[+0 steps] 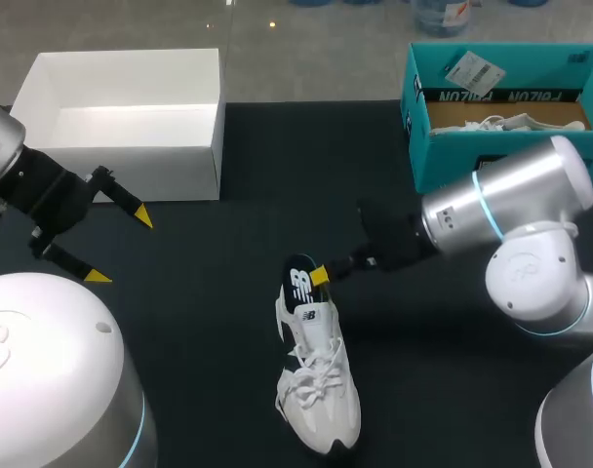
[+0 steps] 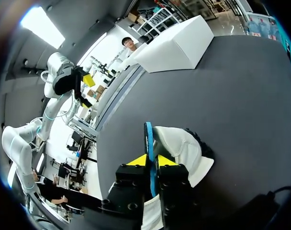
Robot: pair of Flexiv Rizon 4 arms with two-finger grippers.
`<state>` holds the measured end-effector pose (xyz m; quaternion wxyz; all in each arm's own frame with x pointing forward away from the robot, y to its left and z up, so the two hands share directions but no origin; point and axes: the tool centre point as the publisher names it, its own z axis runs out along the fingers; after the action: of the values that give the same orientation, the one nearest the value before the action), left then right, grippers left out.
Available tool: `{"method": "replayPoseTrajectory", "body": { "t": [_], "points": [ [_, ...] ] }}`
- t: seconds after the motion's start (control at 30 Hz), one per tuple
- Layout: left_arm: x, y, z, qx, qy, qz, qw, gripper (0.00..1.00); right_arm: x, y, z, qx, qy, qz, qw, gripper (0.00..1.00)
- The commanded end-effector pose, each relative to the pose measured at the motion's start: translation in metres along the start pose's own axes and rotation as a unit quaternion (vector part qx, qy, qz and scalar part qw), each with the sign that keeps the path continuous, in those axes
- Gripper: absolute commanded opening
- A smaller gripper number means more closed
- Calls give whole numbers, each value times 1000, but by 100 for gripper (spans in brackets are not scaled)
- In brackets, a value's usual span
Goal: Take the shoe out of the shoebox, open the shoe tongue, remove and reinsert the insole, then place the shoe into the shoebox
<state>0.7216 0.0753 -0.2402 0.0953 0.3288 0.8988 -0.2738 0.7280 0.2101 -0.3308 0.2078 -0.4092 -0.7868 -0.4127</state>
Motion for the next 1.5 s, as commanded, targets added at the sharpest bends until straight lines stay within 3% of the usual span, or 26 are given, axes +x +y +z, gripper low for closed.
{"method": "replayPoseTrajectory", "body": {
  "t": [0.03, 0.53, 0.83, 0.9, 0.97, 1.1, 1.5],
  "points": [
    [0, -1, 0, -2, 1, 0, 1000, 100, -1, 2, 0, 1, -2, -1, 1000, 0],
    [0, -1, 0, -2, 1, 0, 1000, 100, 11, -33, 12, 5, 9, 30, 1000, 0],
    [0, -1, 0, -2, 1, 0, 1000, 100, 12, -40, 16, 11, 12, 40, 999, 0],
    [0, -1, 0, -2, 1, 0, 1000, 100, 11, -39, 15, 12, 11, 41, 999, 0],
    [0, -1, 0, -2, 1, 0, 1000, 100, 11, -34, 13, 13, 9, 38, 999, 13],
    [0, -1, 0, -2, 1, 0, 1000, 100, 8, -26, 8, 11, 3, 29, 1000, 31],
    [0, -1, 0, -2, 1, 0, 1000, 100, 1, -10, 8, 15, 2, 11, 1000, 23]
  ]
}}
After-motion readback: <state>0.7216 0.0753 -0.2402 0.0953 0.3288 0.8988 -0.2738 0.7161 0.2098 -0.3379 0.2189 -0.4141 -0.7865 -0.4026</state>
